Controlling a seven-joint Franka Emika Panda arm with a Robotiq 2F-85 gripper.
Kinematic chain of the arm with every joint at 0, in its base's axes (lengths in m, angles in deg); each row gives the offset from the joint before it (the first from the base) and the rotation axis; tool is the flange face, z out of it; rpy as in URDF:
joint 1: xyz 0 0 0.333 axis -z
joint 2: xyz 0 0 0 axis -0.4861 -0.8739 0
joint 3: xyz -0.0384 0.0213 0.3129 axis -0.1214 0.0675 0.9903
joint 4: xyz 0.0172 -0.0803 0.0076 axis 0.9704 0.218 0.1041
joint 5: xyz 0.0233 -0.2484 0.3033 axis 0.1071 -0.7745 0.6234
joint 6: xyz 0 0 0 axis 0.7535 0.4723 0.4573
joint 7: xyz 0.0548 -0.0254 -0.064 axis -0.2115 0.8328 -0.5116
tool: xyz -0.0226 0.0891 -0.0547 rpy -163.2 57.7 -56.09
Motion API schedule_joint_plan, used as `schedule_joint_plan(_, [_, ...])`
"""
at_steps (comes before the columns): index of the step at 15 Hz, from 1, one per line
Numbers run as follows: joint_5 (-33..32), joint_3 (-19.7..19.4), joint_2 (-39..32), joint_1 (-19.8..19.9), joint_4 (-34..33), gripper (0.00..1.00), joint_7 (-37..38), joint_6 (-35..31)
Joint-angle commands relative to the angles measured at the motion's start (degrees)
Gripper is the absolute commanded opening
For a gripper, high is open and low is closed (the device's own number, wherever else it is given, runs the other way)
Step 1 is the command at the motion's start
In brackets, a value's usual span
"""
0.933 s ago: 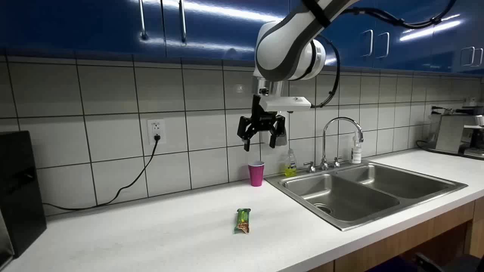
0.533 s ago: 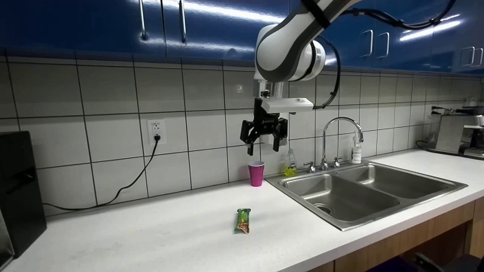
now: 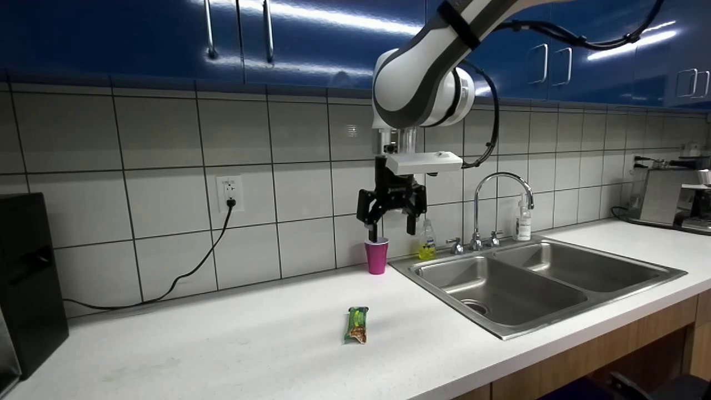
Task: Put the green packet in the left sink
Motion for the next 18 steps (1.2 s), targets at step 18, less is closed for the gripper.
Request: schedule_joint_plan(18, [-7.4, -6.6, -30.8, -4.8, -11.4, 1.0, 1.4, -18.0])
